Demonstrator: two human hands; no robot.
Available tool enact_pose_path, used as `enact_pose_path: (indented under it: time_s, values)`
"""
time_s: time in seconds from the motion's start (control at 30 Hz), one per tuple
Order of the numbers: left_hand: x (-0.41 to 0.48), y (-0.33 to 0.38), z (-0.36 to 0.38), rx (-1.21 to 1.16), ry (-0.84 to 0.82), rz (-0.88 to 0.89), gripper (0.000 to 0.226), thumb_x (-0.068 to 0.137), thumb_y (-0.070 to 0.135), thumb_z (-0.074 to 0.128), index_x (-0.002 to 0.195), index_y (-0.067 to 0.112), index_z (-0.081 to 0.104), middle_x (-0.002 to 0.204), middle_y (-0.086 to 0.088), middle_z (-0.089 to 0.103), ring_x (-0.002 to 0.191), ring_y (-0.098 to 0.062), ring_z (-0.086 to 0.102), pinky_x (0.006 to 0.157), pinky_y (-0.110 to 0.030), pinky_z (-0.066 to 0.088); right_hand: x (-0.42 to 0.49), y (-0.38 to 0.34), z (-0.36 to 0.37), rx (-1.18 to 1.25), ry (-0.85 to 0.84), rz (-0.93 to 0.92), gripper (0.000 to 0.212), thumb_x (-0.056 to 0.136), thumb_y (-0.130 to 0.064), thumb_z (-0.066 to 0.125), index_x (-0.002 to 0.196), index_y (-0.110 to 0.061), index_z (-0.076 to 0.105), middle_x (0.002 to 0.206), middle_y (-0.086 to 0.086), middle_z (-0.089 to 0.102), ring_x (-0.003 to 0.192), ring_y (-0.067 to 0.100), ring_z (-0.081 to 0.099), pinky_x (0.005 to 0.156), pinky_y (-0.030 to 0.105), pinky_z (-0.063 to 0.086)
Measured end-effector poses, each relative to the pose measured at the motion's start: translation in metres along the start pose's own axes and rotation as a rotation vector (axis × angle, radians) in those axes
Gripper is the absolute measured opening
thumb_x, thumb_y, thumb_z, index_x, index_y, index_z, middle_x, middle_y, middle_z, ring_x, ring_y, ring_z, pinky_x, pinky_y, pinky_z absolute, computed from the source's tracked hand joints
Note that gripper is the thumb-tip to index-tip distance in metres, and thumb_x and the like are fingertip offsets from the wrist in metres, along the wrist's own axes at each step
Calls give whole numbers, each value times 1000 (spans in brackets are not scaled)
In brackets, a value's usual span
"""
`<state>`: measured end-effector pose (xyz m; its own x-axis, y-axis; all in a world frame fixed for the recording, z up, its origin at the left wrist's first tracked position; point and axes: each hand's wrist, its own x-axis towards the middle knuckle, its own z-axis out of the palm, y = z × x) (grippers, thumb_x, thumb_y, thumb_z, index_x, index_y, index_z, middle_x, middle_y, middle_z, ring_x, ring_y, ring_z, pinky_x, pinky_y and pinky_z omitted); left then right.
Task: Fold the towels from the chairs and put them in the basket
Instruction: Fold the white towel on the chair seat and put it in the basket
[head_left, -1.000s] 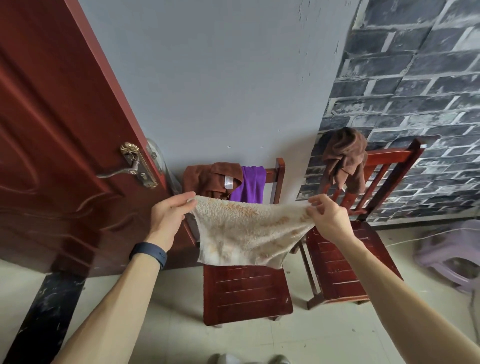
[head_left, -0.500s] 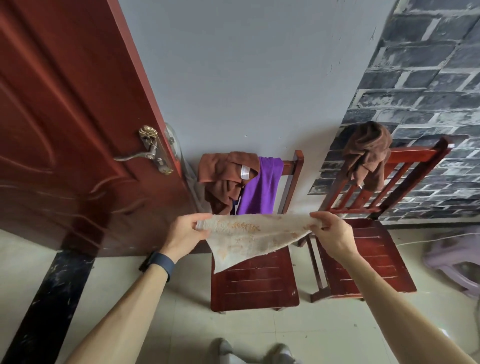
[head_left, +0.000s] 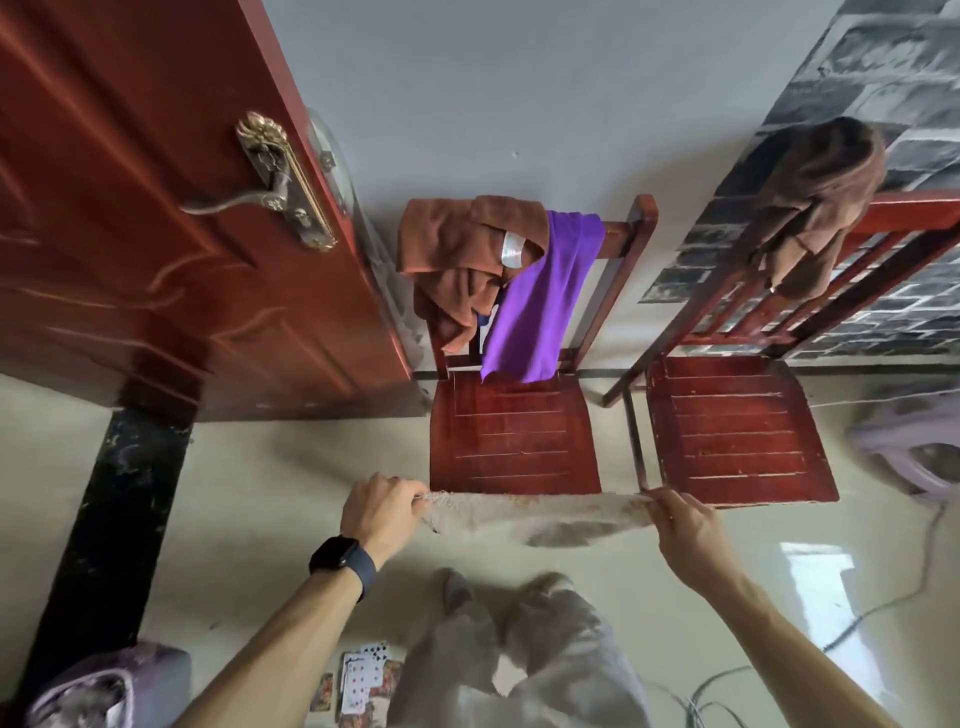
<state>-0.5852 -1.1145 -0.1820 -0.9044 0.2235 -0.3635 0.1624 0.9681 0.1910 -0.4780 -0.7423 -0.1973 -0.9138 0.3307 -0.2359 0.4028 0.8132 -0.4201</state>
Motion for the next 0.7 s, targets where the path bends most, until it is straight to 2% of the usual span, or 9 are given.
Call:
enact_pose_path:
  time_s: [0.13, 0.3, 0.43, 0.53, 0.57, 0.63, 0.7]
  values:
    - [26, 4, 14, -6, -9, -34, 22, 90, 40, 58, 97, 28, 75, 92, 3, 75, 86, -24, 67, 65, -30, 43, 33, 5, 10, -12, -69, 10, 17, 99, -15, 58, 96, -2, 70, 83, 13, 68, 73, 35, 64, 62, 33, 41]
    - [96, 9, 47, 12, -20, -109, 26, 95, 47, 56, 99, 28, 74, 92, 4, 75, 81, -22, 67, 58, -26, 42, 117, 10, 46, -108, -138, 137, 31, 105, -32, 44, 106, -10, 65, 93, 15, 72, 86, 40, 66, 65, 36, 38]
    - [159, 6, 87, 21, -19, -169, 27, 98, 49, 50, 101, 30, 69, 91, 2, 72, 80, -24, 64, 58, -26, 39, 183, 25, 102, 42, -170, 297, 32, 102, -37, 47, 110, -13, 65, 94, 18, 72, 89, 40, 67, 72, 36, 46]
    - [197, 3, 116, -48, -45, -260, 26, 99, 49, 48, 105, 33, 67, 95, 0, 72, 82, -28, 64, 61, -26, 42, 220, 46, 153, 272, -205, 456, 49, 90, -69, 45, 103, -24, 61, 88, 9, 73, 79, 32, 71, 75, 46, 60]
    - [208, 1, 124, -95, -60, -304, 26, 98, 50, 48, 106, 35, 67, 96, 1, 72, 85, -28, 65, 62, -27, 43, 228, 52, 166, 351, -213, 493, 38, 91, -62, 48, 97, -26, 60, 88, 8, 73, 74, 29, 72, 73, 48, 61]
    - [231, -4, 137, -264, -73, -390, 28, 96, 51, 48, 103, 32, 68, 89, 8, 74, 86, -24, 66, 64, -28, 47, 247, 57, 187, 540, -154, 520, 10, 93, -36, 53, 87, -29, 54, 89, 9, 74, 66, 22, 71, 72, 51, 61]
    - [252, -3, 144, -458, -57, -444, 27, 96, 46, 49, 93, 25, 66, 78, 12, 74, 81, -18, 67, 63, -26, 48, 265, 49, 192, 640, -90, 514, 9, 97, -29, 54, 89, -28, 52, 87, 7, 75, 65, 20, 71, 65, 45, 60]
